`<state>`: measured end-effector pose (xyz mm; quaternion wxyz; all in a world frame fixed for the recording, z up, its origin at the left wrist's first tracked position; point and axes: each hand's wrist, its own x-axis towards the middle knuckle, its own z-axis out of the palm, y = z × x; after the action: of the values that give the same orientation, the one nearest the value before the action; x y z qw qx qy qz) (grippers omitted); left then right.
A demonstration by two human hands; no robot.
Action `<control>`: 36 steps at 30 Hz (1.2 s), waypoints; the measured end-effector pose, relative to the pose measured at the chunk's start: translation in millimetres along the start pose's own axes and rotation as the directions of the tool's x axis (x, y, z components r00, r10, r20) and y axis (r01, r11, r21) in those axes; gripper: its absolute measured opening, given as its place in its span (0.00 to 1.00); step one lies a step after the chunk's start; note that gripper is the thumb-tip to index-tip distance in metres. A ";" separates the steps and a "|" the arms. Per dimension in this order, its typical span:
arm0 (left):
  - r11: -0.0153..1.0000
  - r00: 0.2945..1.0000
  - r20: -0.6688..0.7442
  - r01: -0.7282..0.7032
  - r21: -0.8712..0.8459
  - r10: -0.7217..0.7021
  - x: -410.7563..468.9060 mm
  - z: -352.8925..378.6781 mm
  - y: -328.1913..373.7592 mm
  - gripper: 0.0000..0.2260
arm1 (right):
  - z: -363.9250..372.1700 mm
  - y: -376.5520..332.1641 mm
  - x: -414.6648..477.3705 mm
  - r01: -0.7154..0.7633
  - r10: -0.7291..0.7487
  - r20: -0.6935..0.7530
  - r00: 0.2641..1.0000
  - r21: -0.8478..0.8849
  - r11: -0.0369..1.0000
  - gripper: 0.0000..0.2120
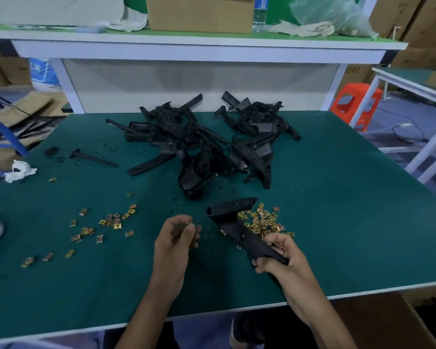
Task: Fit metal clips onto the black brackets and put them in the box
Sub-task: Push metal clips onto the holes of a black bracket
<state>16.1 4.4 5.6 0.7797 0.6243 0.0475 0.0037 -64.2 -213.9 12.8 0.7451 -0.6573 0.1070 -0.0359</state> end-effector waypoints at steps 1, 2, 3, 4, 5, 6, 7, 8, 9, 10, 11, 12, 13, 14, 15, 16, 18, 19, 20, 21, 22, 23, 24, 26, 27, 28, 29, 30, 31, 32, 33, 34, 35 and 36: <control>0.999 1.000 0.013 0.014 -0.039 -0.014 0.3 -1.1 2.2 0.06 | -0.7 1.1 0.6 0.007 -0.006 -0.005 1.000 0.031 0.999 0.23; 0.996 0.999 0.028 0.031 -0.079 -0.028 0.4 -2.2 4.4 0.06 | -0.9 1.0 0.6 0.013 -0.012 -0.013 1.000 0.082 0.997 0.21; 0.992 0.998 0.043 0.049 -0.117 -0.045 0.3 -2.8 6.5 0.05 | -1.3 1.0 0.9 0.015 -0.012 -0.024 1.000 0.147 0.989 0.18; 0.987 0.997 0.054 0.067 -0.143 -0.059 0.2 -2.7 8.1 0.05 | -1.3 -0.1 1.0 0.015 -0.008 -0.038 0.999 0.207 0.978 0.16; 0.985 0.996 0.063 0.078 -0.156 -0.069 0.0 -2.5 9.0 0.05 | -1.8 -0.1 1.5 0.018 -0.005 -0.052 0.999 0.249 0.968 0.16; 0.984 0.995 0.069 0.082 -0.157 -0.072 -0.2 -2.1 9.2 0.05 | -1.6 -0.6 1.7 0.018 -0.001 -0.062 0.998 0.274 0.962 0.17; 0.985 0.995 0.075 0.082 -0.152 -0.071 -0.3 -1.5 9.1 0.06 | -1.7 -0.1 2.5 0.021 0.001 -0.076 0.997 0.290 0.957 0.17; 0.986 0.994 0.083 0.083 -0.148 -0.071 -0.2 -1.1 8.8 0.07 | -1.2 0.3 3.2 0.026 0.003 -0.094 0.996 0.307 0.951 0.16; 0.985 0.993 0.093 0.087 -0.148 -0.074 -0.1 -1.1 8.7 0.09 | -0.8 1.2 4.0 0.035 0.002 -0.113 0.994 0.323 0.946 0.14; 0.984 0.991 0.103 0.094 -0.153 -0.079 0.3 -1.5 8.6 0.10 | 0.1 0.9 4.7 0.042 0.001 -0.127 0.992 0.337 0.941 0.13; 0.982 0.990 0.113 0.103 -0.160 -0.085 0.8 -2.1 8.5 0.10 | 0.9 0.8 5.3 0.047 -0.001 -0.134 0.991 0.341 0.939 0.12; 0.979 0.988 0.121 0.112 -0.169 -0.092 1.0 -3.2 8.6 0.10 | 2.1 -0.2 5.6 0.048 -0.001 -0.136 0.991 0.339 0.940 0.12; 0.976 0.987 0.129 0.121 -0.180 -0.099 1.4 -4.0 8.7 0.08 | 2.5 -0.8 5.9 0.046 0.000 -0.137 0.991 0.333 0.942 0.12; 0.973 0.985 0.140 0.129 -0.191 -0.103 1.6 -4.6 8.7 0.07 | 3.2 -2.0 5.9 0.042 0.005 -0.142 0.990 0.328 0.944 0.12; 0.972 0.982 0.155 0.134 -0.195 -0.104 1.5 -5.3 8.9 0.05 | 3.2 -2.5 5.7 0.040 0.010 -0.151 0.989 0.325 0.945 0.12; 0.972 0.979 0.174 0.137 -0.193 -0.104 1.6 -5.7 9.0 0.05 | 3.3 -2.8 5.5 0.040 0.013 -0.158 0.987 0.325 0.945 0.12; 0.971 0.973 0.204 0.144 -0.190 -0.105 1.4 -5.9 9.7 0.05 | 3.1 -2.9 5.3 0.042 0.012 -0.164 0.986 0.324 0.945 0.13; 0.971 0.971 0.211 0.151 -0.188 -0.110 1.4 -6.2 10.0 0.06 | 3.3 -2.7 5.1 0.041 0.012 -0.165 0.986 0.318 0.947 0.13; 0.971 0.969 0.215 0.158 -0.181 -0.118 1.6 -6.5 10.2 0.07 | 3.6 -2.8 4.9 0.041 0.012 -0.168 0.986 0.311 0.949 0.13; 0.971 0.968 0.216 0.166 -0.174 -0.127 1.4 -6.6 10.7 0.08 | 3.8 -2.8 4.6 0.044 0.010 -0.170 0.985 0.305 0.951 0.12; 0.971 0.967 0.217 0.172 -0.168 -0.134 1.3 -6.7 11.0 0.09 | 4.2 -3.2 4.2 0.047 0.006 -0.170 0.985 0.301 0.952 0.11; 0.971 0.966 0.216 0.178 -0.162 -0.141 1.1 -6.3 11.4 0.10 | 4.6 -3.5 3.9 0.052 -0.001 -0.167 0.986 0.296 0.954 0.10; 0.972 0.966 0.214 0.180 -0.151 -0.146 0.7 -6.1 11.4 0.11 | 5.1 -4.0 3.6 0.057 -0.010 -0.162 0.987 0.291 0.955 0.10; 0.978 0.968 0.201 0.176 -0.115 -0.151 -0.2 -4.5 11.2 0.09 | 5.8 -4.6 3.2 0.064 -0.020 -0.155 0.988 0.284 0.957 0.10; 0.981 0.970 0.191 0.171 -0.097 -0.150 -0.6 -3.6 11.2 0.07 | 6.0 -4.7 3.3 0.065 -0.021 -0.155 0.988 0.282 0.957 0.10; 0.983 0.972 0.186 0.163 -0.078 -0.146 -0.7 -2.9 10.8 0.06 | 6.1 -4.6 3.5 0.064 -0.020 -0.157 0.987 0.282 0.957 0.10; 0.986 0.972 0.187 0.155 -0.062 -0.141 -0.8 -2.5 10.4 0.06 | 6.3 -4.3 3.8 0.064 -0.020 -0.158 0.987 0.281 0.957 0.09; 0.987 0.972 0.192 0.151 -0.051 -0.138 -0.8 -2.3 10.2 0.07 | 6.6 -4.1 4.0 0.066 -0.021 -0.161 0.987 0.279 0.958 0.08; 0.988 0.971 0.196 0.149 -0.045 -0.137 -0.8 -2.2 10.5 0.07 | 6.9 -3.9 4.2 0.068 -0.022 -0.164 0.986 0.275 0.959 0.08; 0.988 0.971 0.197 0.149 -0.048 -0.137 -0.7 -2.3 10.3 0.07 | 7.1 -3.4 4.4 0.069 -0.023 -0.168 0.986 0.272 0.960 0.07; 0.987 0.971 0.196 0.151 -0.057 -0.138 -0.7 -2.4 10.2 0.07 | 7.1 -2.9 4.7 0.069 -0.022 -0.172 0.985 0.270 0.960 0.08; 0.986 0.971 0.193 0.153 -0.069 -0.137 -0.5 -2.6 9.6 0.07 | 7.0 -2.5 4.8 0.069 -0.021 -0.176 0.984 0.271 0.960 0.08; 0.985 0.972 0.192 0.155 -0.081 -0.137 -0.4 -2.4 9.7 0.07 | 6.9 -2.1 5.0 0.068 -0.019 -0.179 0.984 0.271 0.960 0.09; 0.983 0.972 0.192 0.158 -0.093 -0.138 -0.3 -2.3 9.6 0.06 | 6.7 -1.7 5.2 0.069 -0.020 -0.182 0.983 0.269 0.961 0.10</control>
<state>16.2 8.8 14.5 0.8113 0.5738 0.0211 -0.1097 -57.5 -208.7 14.7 0.8155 -0.5442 0.1521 -0.1254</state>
